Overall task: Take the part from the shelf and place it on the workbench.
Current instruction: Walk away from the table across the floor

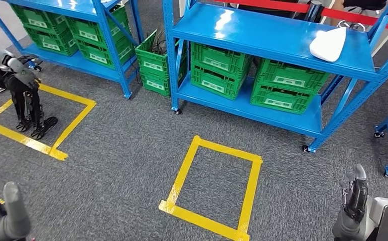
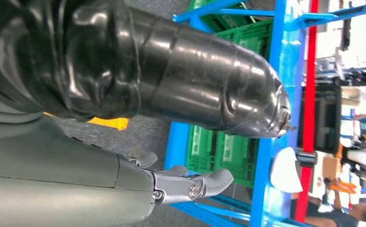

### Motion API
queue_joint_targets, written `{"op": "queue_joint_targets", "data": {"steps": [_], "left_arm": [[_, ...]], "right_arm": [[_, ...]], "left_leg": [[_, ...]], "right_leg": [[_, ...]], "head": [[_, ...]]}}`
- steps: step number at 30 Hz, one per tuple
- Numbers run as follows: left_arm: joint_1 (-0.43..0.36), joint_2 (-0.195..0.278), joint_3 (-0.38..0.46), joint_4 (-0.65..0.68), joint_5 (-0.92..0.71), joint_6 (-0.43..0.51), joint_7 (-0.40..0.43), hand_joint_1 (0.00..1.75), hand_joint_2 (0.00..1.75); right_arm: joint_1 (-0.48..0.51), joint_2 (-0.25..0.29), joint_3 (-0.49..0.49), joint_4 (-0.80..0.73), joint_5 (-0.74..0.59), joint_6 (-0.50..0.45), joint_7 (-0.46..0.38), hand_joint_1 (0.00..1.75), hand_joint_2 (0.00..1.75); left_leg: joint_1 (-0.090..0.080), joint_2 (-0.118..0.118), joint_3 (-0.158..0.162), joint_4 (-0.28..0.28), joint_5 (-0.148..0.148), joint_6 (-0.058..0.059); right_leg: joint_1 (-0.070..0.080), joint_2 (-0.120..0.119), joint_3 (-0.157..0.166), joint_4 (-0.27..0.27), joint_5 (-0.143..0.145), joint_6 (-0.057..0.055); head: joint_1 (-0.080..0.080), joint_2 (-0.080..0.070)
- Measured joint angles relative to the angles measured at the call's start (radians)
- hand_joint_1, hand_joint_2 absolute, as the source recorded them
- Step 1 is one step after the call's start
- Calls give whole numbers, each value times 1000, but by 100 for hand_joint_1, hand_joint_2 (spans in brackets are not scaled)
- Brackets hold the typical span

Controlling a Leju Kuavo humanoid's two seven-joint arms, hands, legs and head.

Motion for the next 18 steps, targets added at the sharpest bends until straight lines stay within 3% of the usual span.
{"op": "queue_joint_targets", "data": {"steps": [2,6,8,10,11,12,13,15,17,18], "left_arm": [[-1,0,0,0,-1,0,2,0,0],[-4,0,-1,-2,-2,-1,5,0,0],[-4,0,-2,-1,-1,-2,3,0,0],[-3,0,-4,0,6,-4,-1,0,0],[-3,0,-5,1,11,-6,-3,0,0],[-3,0,-6,2,15,-7,-3,0,0],[-3,0,-7,4,17,-8,-2,0,0],[-4,0,-8,6,18,-9,-1,0,0],[-4,0,-8,7,18,-9,1,0,0],[-5,0,-9,7,18,-9,2,0,0]], "right_arm": [[-1,0,0,1,-6,2,-4,0,0],[-2,1,0,1,-10,3,-5,0,0],[-3,0,0,2,-10,4,-5,0,0],[-1,0,0,3,-10,4,-6,0,0],[1,0,0,4,-10,4,-6,0,0],[2,0,0,5,-10,4,-5,0,0],[2,0,0,5,-10,4,-4,0,0],[0,0,0,5,-9,4,-1,0,0],[-1,0,0,5,-8,3,3,0,0],[-2,0,0,4,-8,3,5,0,0]], "left_leg": [[-3,-8,34,-52,8,8],[-3,5,47,-69,5,31],[0,17,52,-74,3,40],[-1,30,56,-75,-3,44],[-2,37,59,-75,-7,44],[-2,45,64,-75,-11,44],[-2,54,71,-75,-16,42],[-4,70,85,-74,-27,34],[-8,85,95,-76,-37,23],[-9,93,100,-79,-40,17]], "right_leg": [[-1,6,-1,2,-14,13],[-6,5,-6,25,-32,36],[-8,-4,-58,124,-79,46],[-12,-8,-135,250,-120,52],[-14,-10,-159,278,-117,54],[-15,-12,-166,270,-94,55],[-15,-17,-153,224,-56,54],[-12,-53,-104,95,17,49],[-6,-76,-78,27,38,36],[-3,-72,-78,24,34,29]], "head": [[-1,0],[4,0],[18,0],[29,0],[32,0],[36,0],[40,0],[49,0],[51,0],[50,0]]}}
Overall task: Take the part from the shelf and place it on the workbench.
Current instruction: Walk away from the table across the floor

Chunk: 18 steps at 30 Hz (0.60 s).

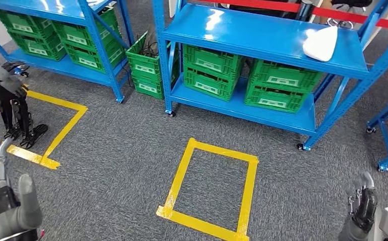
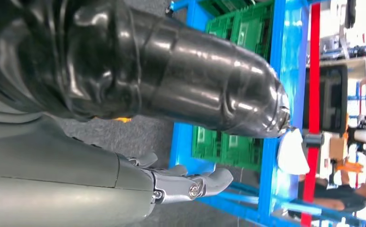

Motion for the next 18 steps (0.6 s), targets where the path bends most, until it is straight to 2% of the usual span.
{"op": "queue_joint_targets", "data": {"steps": [1,2,4,6,7,8,9,10,11,12,14,15,16,17,18], "left_arm": [[-1,0,0,0,0,0,1,0,0],[-2,0,0,0,0,0,2,0,0],[-5,0,-1,0,-1,0,2,0,0],[-5,0,-3,0,-1,0,3,0,0],[-5,0,-3,1,-1,0,4,0,0],[-5,0,-4,2,-1,0,5,0,0],[-5,0,-5,4,-1,0,5,0,0],[-5,0,-5,7,-1,0,6,0,0],[-5,0,-6,8,-1,0,6,0,0],[-5,0,-7,9,-1,0,6,0,0],[-3,0,-8,10,-3,0,9,0,0],[-3,0,-8,9,-4,0,10,0,0],[-3,0,-9,9,-6,0,13,0,0],[-5,0,-10,9,-9,0,16,0,0],[-7,0,-12,9,-11,0,19,0,0]], "right_arm": [[0,0,0,-1,0,0,1,0,0],[0,0,0,-1,0,-1,2,0,0],[0,0,0,-2,1,-1,2,0,0],[-3,0,0,-2,1,-1,2,0,0],[-3,0,0,-2,2,-1,3,0,0],[-3,0,0,-1,2,0,3,0,0],[-2,0,0,0,2,0,3,0,0],[-2,0,0,0,3,0,3,0,0],[-1,0,0,0,3,0,2,0,0],[0,0,0,1,4,1,1,0,0],[1,1,0,2,6,2,2,0,0],[1,1,0,2,7,2,2,0,0],[2,2,0,3,7,2,3,0,0],[3,2,0,3,8,3,3,0,0],[4,2,0,2,9,2,2,0,0]], "left_leg": [[1,9,6,-3,-3,-6],[2,9,9,-3,-7,-11],[4,-21,-8,44,-38,-19],[5,-60,-69,166,-93,-21],[5,-68,-104,228,-111,-21],[5,-71,-130,266,-112,-20],[4,-73,-141,266,-93,-18],[3,-78,-134,231,-59,-14],[3,-91,-115,171,-16,-9],[4,-119,-92,108,14,-2],[3,-165,-54,23,37,6],[1,-173,-46,10,33,8],[0,-163,-38,1,33,10],[0,-150,-31,-6,36,14],[3,-137,-24,-16,38,17]], "right_leg": [[0,13,2,-3,1,-7],[-1,23,8,-8,3,-13],[-6,42,24,-18,11,-27],[-8,62,29,-20,16,-36],[-6,74,28,-20,15,-38],[-5,87,29,-20,15,-38],[-4,100,30,-19,13,-38],[-3,115,32,-18,11,-38],[-3,128,33,-17,9,-37],[-4,141,33,-15,7,-34],[-8,166,26,-10,3,-24],[-12,178,17,-11,3,-16],[-15,192,11,-13,4,-8],[-17,195,8,-15,5,-1],[-15,179,3,-9,1,5]], "head": [[-1,0],[-3,0],[-11,0],[-27,0],[-34,0],[-39,0],[-43,0],[-46,0],[-50,0],[-53,0],[-56,0],[-57,0],[-59,0],[-61,0],[-61,0]]}}
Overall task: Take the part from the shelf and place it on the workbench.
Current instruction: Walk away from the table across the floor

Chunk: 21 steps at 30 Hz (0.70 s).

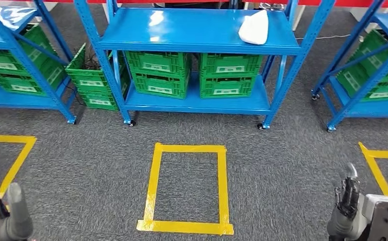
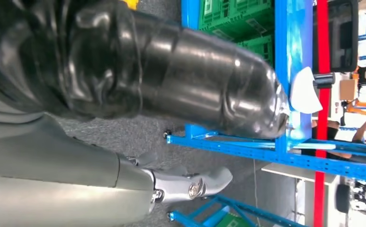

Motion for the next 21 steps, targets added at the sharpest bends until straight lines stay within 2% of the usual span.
{"op": "queue_joint_targets", "data": {"steps": [1,3,4,5,6,7,9,11,13,16,21], "left_arm": [[-1,0,-1,0,-2,0,3,0,0],[-2,-1,-3,0,-5,1,9,0,0],[-2,-1,-4,0,-6,2,13,0,0],[-1,-1,-4,1,-7,2,17,0,0],[-1,-1,-4,1,-9,2,19,0,0],[-2,0,-5,1,-11,2,20,0,0],[-4,0,-6,1,-15,2,20,0,0],[-5,0,-8,0,-17,2,19,0,0],[-5,1,-10,-1,-18,4,15,0,0],[-5,3,-12,-2,-16,8,6,0,0],[-5,6,-13,-3,-12,8,0,0,0]], "right_arm": [[-1,0,0,0,0,-1,-1,0,0],[-4,0,0,0,0,-2,-3,0,0],[-4,0,0,1,2,-2,-2,0,0],[-3,0,0,2,6,-3,0,0,0],[-1,0,0,3,12,-4,2,0,0],[1,0,0,3,20,-6,4,0,0],[1,1,0,4,36,-9,10,0,0],[1,2,0,4,44,-11,17,0,0],[0,3,0,4,47,-12,20,0,0],[-3,4,0,4,48,-15,22,0,0],[-6,4,0,5,64,-19,32,0,0]], "left_leg": [[3,15,8,-10,2,4],[4,44,16,-17,1,10],[4,57,17,-17,-1,12],[3,68,17,-15,-4,12],[3,77,18,-14,-7,11],[4,85,20,-13,-11,9],[4,96,26,-10,-18,3],[2,100,28,-7,-24,-7],[0,101,27,-3,-27,-13],[1,101,28,-2,-25,-6],[2,101,32,-15,-22,-12]], "right_leg": [[2,-27,-10,25,-15,5],[2,-90,-62,129,-68,14],[-1,-105,-96,190,-94,19],[-3,-111,-119,231,-105,23],[-6,-115,-126,240,-99,26],[-8,-118,-113,212,-76,28],[-9,-127,-50,85,-12,25],[-5,-135,3,-3,18,16],[-1,-135,15,-16,21,9],[0,-135,11,-17,26,10],[1,-135,12,-16,23,3]], "head": [[5,0],[20,0],[26,0],[28,0],[30,0],[32,0],[38,0],[41,0],[38,0],[29,0],[13,0]]}}
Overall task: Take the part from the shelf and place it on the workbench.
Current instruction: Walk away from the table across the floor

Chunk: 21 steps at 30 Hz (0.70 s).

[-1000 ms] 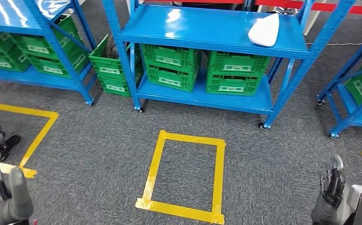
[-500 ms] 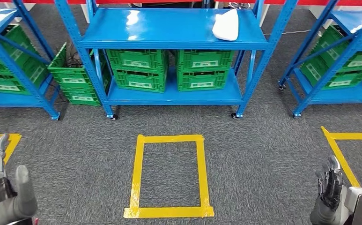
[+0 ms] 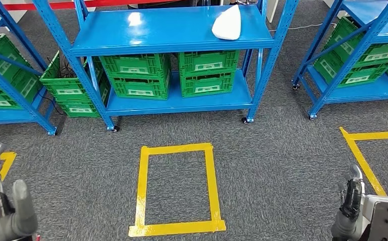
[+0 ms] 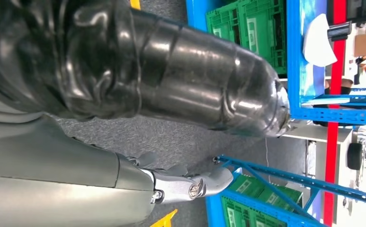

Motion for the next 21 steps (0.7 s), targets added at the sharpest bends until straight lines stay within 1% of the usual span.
{"op": "queue_joint_targets", "data": {"steps": [4,6,7,8,9,10,11,12,13,14,15,16,17,18,19,20,21], "left_arm": [[0,0,0,-2,-1,0,-1,0,0],[0,0,0,-3,0,0,-2,0,0],[1,0,0,-3,1,0,-4,0,0],[1,0,0,-4,2,0,-7,0,0],[2,0,0,-4,3,-1,-11,0,0],[2,0,0,-5,3,-1,-14,0,0],[2,0,0,-5,4,-1,-16,0,0],[2,0,0,-5,4,-1,-16,0,0],[2,0,0,-5,5,-1,-16,0,0],[3,0,0,-5,6,-1,-17,0,0],[3,0,0,-4,7,-2,-17,0,0],[3,0,0,-4,9,-3,-17,0,0],[3,0,0,-4,11,-4,-17,0,0],[3,0,0,-4,14,-6,-17,0,0],[2,0,0,-4,16,-7,-16,0,0],[2,0,0,-5,18,-9,-16,0,0],[2,0,0,-6,19,-10,-17,0,0]], "right_arm": [[-3,0,0,1,6,-1,7,0,0],[-4,0,0,1,6,-1,7,0,0],[-4,0,0,2,6,-1,6,0,0],[-5,0,1,2,6,-1,5,0,0],[-5,0,1,3,6,-1,4,0,0],[-5,0,2,4,6,-1,2,0,0],[-5,0,2,6,6,-1,1,0,0],[-5,0,3,8,6,-1,1,0,0],[-5,0,3,10,6,-1,1,0,0],[-5,0,4,12,6,-1,1,0,0],[-4,0,4,15,6,-1,1,0,0],[-4,0,4,18,6,-2,2,0,0],[-4,0,4,19,6,-2,3,0,0],[-5,0,4,20,6,-2,4,0,0],[-7,0,4,21,6,-2,5,0,0],[-9,0,5,22,6,-3,5,0,0],[-9,0,5,23,6,-3,6,0,0]], "left_leg": [[1,0,0,-2,1,-10],[0,0,-1,-2,1,-11],[0,0,-2,0,1,-10],[0,-1,-1,-6,4,-4],[2,0,7,-19,10,1],[4,2,16,-34,17,7],[7,3,26,-51,26,14],[10,4,34,-60,32,15],[11,4,35,-63,34,17],[12,4,34,-62,35,17],[15,3,33,-59,32,13],[19,1,33,-54,28,7],[25,0,32,-46,22,-1],[32,-1,30,-33,13,-12],[35,-2,22,-17,2,-25],[37,-3,13,-2,-10,-36],[36,-4,5,9,-18,-45]], "right_leg": [[1,0,0,1,-1,-1],[1,0,1,1,-1,-1],[-1,0,2,-2,2,-1],[-1,-1,5,-7,4,3],[-2,-1,5,-8,4,6],[-3,-1,1,1,-3,10],[-3,0,-12,31,-23,14],[-6,2,-36,81,-49,18],[-10,3,-64,142,-77,23],[-15,3,-90,197,-95,30],[-21,3,-105,227,-97,37],[-27,2,-105,223,-81,45],[-35,1,-88,184,-51,54],[-42,0,-63,127,-24,65],[-44,0,-40,77,-10,71],[-45,1,-23,46,-8,66],[-43,3,-16,37,-18,56]], "head": [[-4,0],[-4,0],[-3,0],[-4,0],[-4,0],[-3,0],[0,0],[4,0],[10,0],[13,0],[15,0],[17,0],[19,0],[21,0],[26,0],[31,0],[31,0]]}}
